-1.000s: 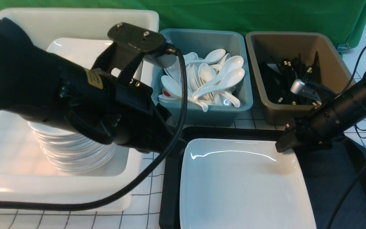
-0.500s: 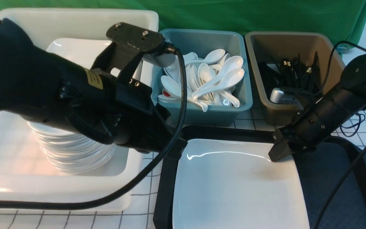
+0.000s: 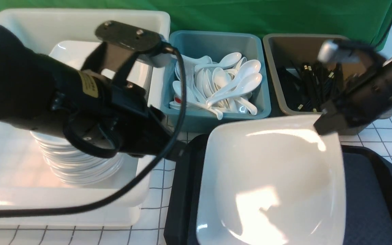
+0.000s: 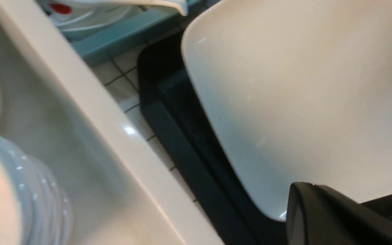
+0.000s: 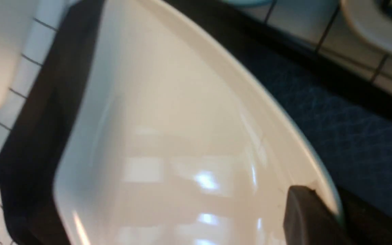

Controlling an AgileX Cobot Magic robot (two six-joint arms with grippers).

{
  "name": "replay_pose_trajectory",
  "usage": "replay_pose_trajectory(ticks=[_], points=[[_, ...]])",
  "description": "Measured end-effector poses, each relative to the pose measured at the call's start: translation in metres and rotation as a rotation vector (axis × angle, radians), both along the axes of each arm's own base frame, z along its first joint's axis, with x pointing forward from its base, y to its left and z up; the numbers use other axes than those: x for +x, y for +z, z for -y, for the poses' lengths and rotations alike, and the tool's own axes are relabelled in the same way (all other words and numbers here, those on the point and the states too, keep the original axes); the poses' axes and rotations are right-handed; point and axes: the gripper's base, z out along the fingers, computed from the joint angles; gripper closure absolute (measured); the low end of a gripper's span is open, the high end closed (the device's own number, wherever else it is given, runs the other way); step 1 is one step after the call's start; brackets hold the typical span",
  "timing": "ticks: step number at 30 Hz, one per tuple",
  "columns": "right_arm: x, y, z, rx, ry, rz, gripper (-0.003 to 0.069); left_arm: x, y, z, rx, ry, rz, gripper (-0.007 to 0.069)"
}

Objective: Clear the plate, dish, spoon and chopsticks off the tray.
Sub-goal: Use the right arm to grab a plate from the dinner plate, then use the right arm to put the plate into the large storage box on the left

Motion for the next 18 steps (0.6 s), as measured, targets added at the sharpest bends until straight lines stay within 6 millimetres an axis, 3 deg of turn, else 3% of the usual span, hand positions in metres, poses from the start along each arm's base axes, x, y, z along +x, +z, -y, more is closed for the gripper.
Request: replay_pose_trajectory(ticks=[2, 4, 9, 16, 17, 18], points=[[-0.014, 0.023, 0.003, -0.003, 0.005, 0.069, 0.062, 0.0, 0.002, -0.004, 0.017, 0.031, 0.019, 0.0625], [-0.019, 0.032, 0.003, -0.005, 0.009, 0.099, 0.062, 0.0, 0.004, -0.006, 0.024, 0.043, 0.029, 0.0625], [-0.039, 0.078, 0.005, 0.014, 0.012, 0.228, 0.062, 0.009, 0.021, -0.03, 0.003, 0.161, 0.059, 0.0625], [-0.026, 0.15, -0.009, 0.176, 0.024, 0.443, 0.062, 0.028, 0.04, -0.086, 0.002, 0.375, 0.102, 0.0625], [-0.024, 0.149, -0.01, 0.178, 0.024, 0.437, 0.062, 0.028, 0.041, -0.088, 0.003, 0.378, 0.104, 0.0625], [-0.016, 0.165, -0.019, 0.22, 0.044, 0.491, 0.062, 0.032, 0.042, -0.104, -0.008, 0.437, 0.102, 0.0625]])
